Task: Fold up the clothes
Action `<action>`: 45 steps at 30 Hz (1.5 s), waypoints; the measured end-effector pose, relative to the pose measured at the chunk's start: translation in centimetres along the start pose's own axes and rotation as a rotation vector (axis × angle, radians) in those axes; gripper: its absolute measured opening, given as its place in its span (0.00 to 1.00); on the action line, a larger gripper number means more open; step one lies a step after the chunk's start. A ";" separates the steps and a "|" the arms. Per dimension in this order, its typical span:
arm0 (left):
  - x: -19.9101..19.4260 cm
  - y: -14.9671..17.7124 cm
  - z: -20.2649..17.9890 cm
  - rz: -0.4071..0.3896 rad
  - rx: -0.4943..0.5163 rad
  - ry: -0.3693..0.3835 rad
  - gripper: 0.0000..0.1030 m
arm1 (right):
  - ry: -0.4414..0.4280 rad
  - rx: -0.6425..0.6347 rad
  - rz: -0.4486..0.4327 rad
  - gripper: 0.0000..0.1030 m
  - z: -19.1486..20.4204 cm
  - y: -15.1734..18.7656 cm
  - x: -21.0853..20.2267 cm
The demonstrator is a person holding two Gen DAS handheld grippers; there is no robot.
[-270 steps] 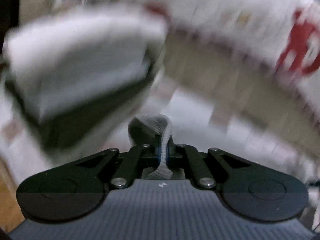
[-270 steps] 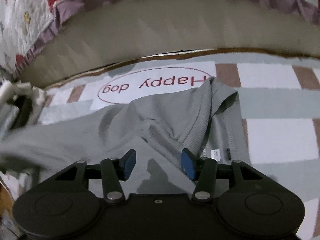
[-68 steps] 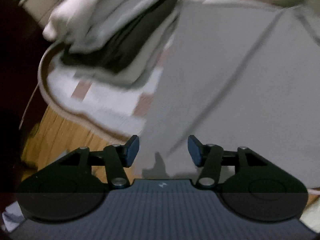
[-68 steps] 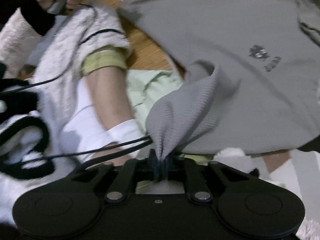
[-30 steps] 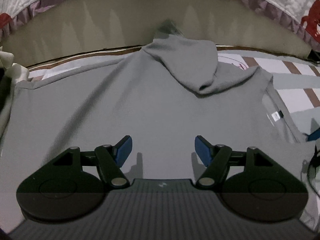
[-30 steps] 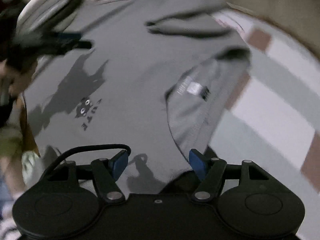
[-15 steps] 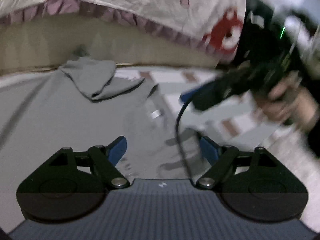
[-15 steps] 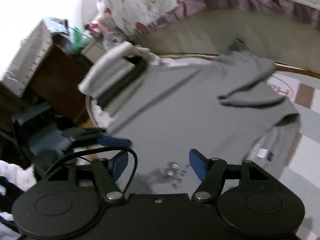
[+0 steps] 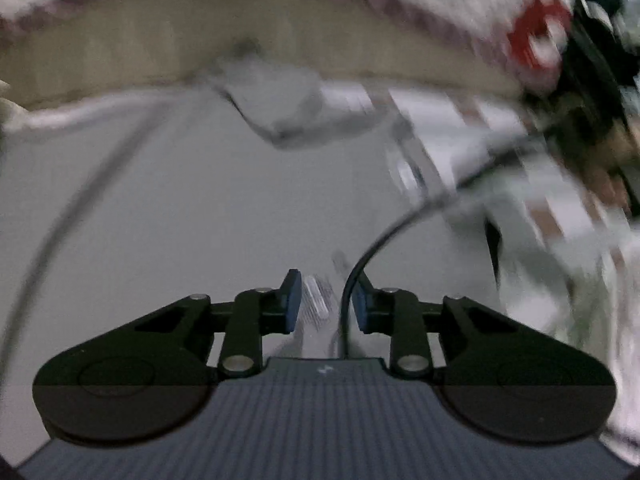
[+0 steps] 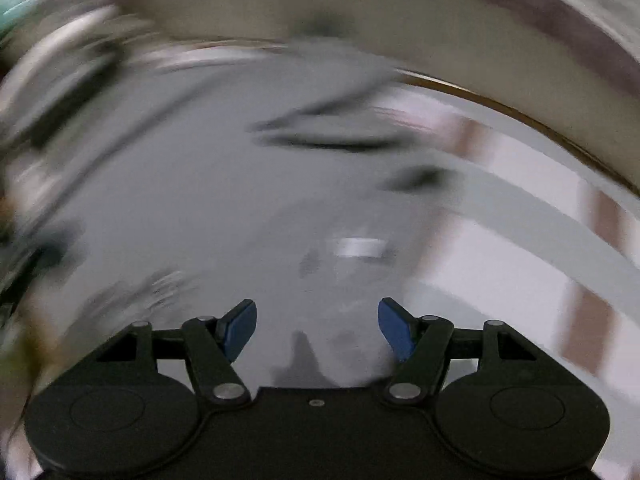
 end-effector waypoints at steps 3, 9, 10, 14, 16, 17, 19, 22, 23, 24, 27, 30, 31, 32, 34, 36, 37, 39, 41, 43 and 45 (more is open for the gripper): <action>1.3 0.4 -0.5 0.042 0.021 0.043 0.44 | 0.105 0.202 -0.183 0.68 -4.9 -1.5 -1.4; 1.3 -3.6 1.5 -0.033 -0.093 0.167 0.48 | 0.372 -0.029 -0.295 0.11 -9.2 -2.0 -1.6; 1.1 -4.3 2.0 -0.047 -0.115 0.202 0.48 | 0.414 -0.018 -0.291 0.10 -10.4 -1.8 -1.5; 0.6 -5.3 3.3 -0.067 -0.137 0.356 0.55 | 0.449 0.126 -0.358 0.10 -15.3 -1.5 -2.6; 1.0 -5.2 4.1 -0.052 -0.166 0.431 0.58 | 0.385 0.192 -0.430 0.18 -16.5 -1.5 -3.4; 2.2 -5.6 4.4 -0.036 -0.194 0.395 0.60 | 0.322 0.192 -0.455 0.19 -16.2 -1.8 -3.3; 4.6 -6.9 4.8 -0.025 -0.194 0.262 0.60 | 0.177 0.154 -0.465 0.22 -14.7 -2.6 -2.5; 8.3 -9.9 4.3 -0.076 -0.112 0.008 0.60 | 0.096 -0.020 -0.395 0.38 -11.1 -4.3 -0.1; 9.6 -11.2 3.9 -0.099 -0.083 -0.063 0.60 | 0.114 -0.081 -0.374 0.40 -10.2 -4.8 0.6; 10.9 -12.3 3.5 -0.113 -0.062 -0.110 0.60 | 0.133 -0.138 -0.353 0.41 -9.4 -5.3 1.3; 13.5 -15.3 1.6 -0.151 0.004 -0.179 0.60 | 0.178 -0.167 -0.304 0.41 -9.8 -6.1 3.0; 15.6 -17.7 -0.7 -0.157 0.059 -0.183 0.68 | 0.181 -0.145 -0.287 0.41 -11.2 -5.9 4.1; 16.3 -18.2 -1.2 -0.143 0.077 -0.196 0.68 | 0.166 -0.147 -0.282 0.41 -11.3 -5.6 4.4; 17.2 -18.6 -1.6 -0.128 0.096 -0.214 0.69 | 0.154 -0.149 -0.278 0.41 -11.4 -5.3 4.7; 19.1 -18.8 -2.3 -0.079 0.150 -0.260 0.69 | 0.162 -0.176 -0.307 0.41 -11.3 -5.6 5.5; 21.1 -18.9 -2.4 -0.040 0.185 -0.299 0.64 | 0.152 -0.177 -0.341 0.43 -11.4 -6.2 5.8; 22.0 -19.1 -2.3 -0.029 0.192 -0.311 0.55 | 0.135 -0.177 -0.356 0.43 -11.2 -6.4 5.6; 22.4 -20.1 -2.5 -0.046 0.168 -0.282 0.05 | 0.100 -0.178 -0.385 0.38 -10.8 -6.9 5.3; 21.3 -22.1 -2.5 -0.139 0.145 -0.304 0.05 | 0.065 -0.178 -0.414 0.04 -10.3 -7.4 5.0; 19.7 -24.2 -2.9 -0.270 0.124 -0.295 0.05 | 0.056 -0.136 -0.465 0.03 -10.7 -8.0 3.9; 18.3 -25.8 -2.8 -0.390 0.084 -0.317 0.06 | 0.057 -0.016 -0.510 0.03 -12.2 -8.2 2.6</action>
Point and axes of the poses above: each gripper's, at about its wrist camera, not at the fingertips, and x roughly the way its jaws point, z to its left, y to its underside, the point moved 7 cm from there along x, roughly the way its jaws point, and after that the axes turned 15 degrees about -y, right-handed, at the moved point
